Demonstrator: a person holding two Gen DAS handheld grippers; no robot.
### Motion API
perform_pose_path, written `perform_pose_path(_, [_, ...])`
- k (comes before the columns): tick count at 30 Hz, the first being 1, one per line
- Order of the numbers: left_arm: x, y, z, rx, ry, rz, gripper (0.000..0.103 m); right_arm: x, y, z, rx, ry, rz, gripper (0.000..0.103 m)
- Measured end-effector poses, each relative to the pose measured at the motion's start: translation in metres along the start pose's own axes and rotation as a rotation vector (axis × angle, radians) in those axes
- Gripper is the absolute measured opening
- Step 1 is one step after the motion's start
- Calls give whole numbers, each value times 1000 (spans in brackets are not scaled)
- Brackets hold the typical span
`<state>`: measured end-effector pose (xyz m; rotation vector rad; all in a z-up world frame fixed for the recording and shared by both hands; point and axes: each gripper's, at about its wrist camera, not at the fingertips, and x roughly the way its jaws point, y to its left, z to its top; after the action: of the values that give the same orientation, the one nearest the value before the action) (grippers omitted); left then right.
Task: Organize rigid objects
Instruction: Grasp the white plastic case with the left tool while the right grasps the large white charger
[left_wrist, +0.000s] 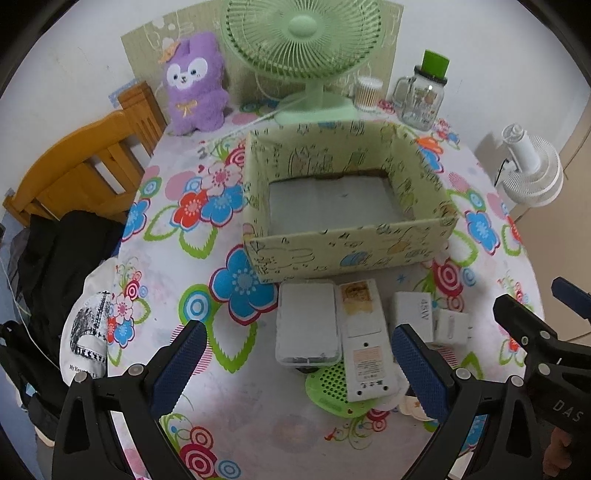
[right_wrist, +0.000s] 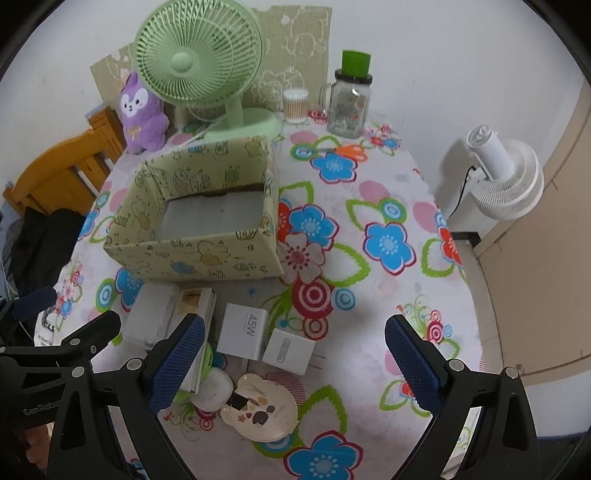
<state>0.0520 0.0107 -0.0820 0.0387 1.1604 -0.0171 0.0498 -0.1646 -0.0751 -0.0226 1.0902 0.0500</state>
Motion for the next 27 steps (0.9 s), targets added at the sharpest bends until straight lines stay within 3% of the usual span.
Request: perform_pose_path(27, [91, 17, -1, 14, 162, -2, 96, 83, 24, -4, 10, 150, -10, 99])
